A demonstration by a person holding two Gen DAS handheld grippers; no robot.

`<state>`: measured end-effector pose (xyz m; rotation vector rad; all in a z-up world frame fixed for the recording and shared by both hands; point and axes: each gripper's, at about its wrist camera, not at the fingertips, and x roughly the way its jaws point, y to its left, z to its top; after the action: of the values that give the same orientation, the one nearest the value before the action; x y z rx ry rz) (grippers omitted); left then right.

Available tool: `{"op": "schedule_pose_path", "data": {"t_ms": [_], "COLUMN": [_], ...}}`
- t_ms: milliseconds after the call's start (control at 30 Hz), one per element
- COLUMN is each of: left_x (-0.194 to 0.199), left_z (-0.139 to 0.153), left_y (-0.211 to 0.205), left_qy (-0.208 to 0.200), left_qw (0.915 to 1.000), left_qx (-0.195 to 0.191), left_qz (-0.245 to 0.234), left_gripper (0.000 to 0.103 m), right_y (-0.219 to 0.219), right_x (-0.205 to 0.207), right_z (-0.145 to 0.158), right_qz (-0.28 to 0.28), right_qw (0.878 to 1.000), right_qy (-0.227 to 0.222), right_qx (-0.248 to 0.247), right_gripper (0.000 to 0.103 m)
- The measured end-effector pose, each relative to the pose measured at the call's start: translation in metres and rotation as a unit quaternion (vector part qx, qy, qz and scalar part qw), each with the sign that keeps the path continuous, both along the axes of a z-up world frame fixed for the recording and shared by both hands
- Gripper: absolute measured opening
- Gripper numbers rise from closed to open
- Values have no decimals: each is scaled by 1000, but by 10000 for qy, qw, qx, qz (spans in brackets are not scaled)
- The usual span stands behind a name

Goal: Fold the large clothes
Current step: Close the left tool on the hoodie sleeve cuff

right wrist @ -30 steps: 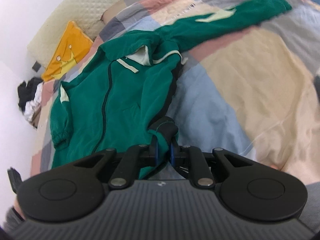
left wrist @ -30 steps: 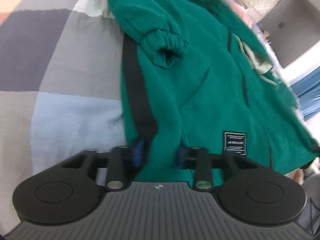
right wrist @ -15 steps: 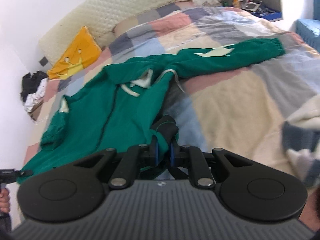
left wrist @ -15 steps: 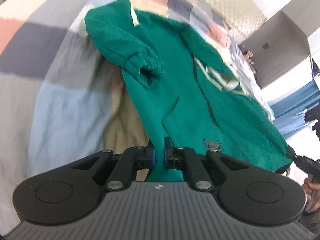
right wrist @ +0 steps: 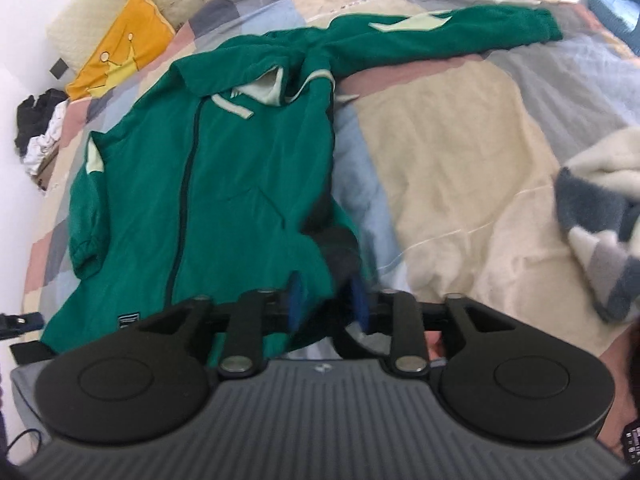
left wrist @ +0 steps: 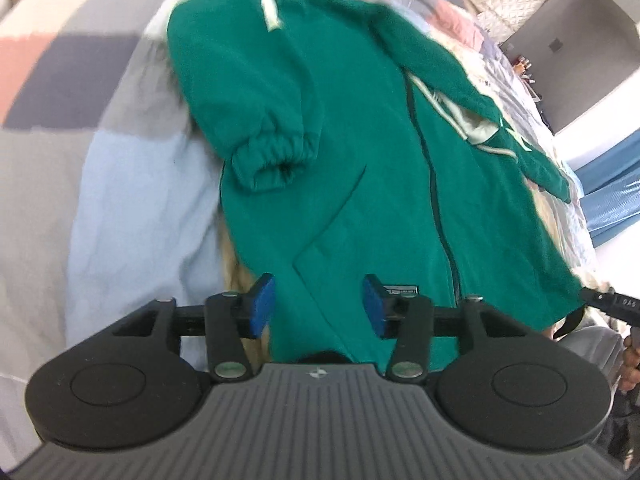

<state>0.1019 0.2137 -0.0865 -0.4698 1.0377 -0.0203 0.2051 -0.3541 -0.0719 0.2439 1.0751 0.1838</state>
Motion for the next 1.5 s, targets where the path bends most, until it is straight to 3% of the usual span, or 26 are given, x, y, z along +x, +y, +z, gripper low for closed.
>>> {"op": "schedule_pose_path", "data": {"t_ms": [67,167,333,467,600,767,900,1033,1200,1300,1367,1500], "left_x": [4,17,63,106,142,169,182,185,189,190,190,183], "left_z": [11,25,27,9,-16,-51,-75,-85,-98,-103,-106,-103], "left_y": [-3,-8,-25,-34,-44,-51,-59,-71,-79,-76,-72,-63], "left_qy": [-148,-360,-490,-467,-305,-1,185,105,310,363,389,249], "left_qw": [9998,9984,9932,9886,9820,9770,9666,9515,9372,9357,9332,9331], "left_qx": [147,428,1028,1393,1792,2003,2404,2939,3335,3396,3473,3491], "left_qz": [-56,-93,-256,-336,-510,-731,-874,-898,-978,-890,-838,-828], "left_gripper": [56,64,66,68,69,69,69,69,69,66,48,39], "right_y": [0,11,47,87,122,125,123,118,124,126,127,130], "right_x": [-2,2,17,41,65,87,96,104,108,108,107,105], "right_z": [9,20,19,2,-21,-60,-77,-80,-85,-88,-88,-88], "right_qz": [61,186,450,474,457,335,317,232,293,334,353,373], "right_qw": [9997,9982,9948,9921,9899,9891,9908,9902,9902,9905,9903,9895], "right_qy": [-212,-563,-901,-983,-1172,-1114,-1229,-1231,-1225,-1214,-1265,-1376], "right_qx": [-79,-122,180,622,649,905,480,615,600,559,463,214], "right_gripper": [58,59,59,59,58,58,59,59,59,59,59,59]}}
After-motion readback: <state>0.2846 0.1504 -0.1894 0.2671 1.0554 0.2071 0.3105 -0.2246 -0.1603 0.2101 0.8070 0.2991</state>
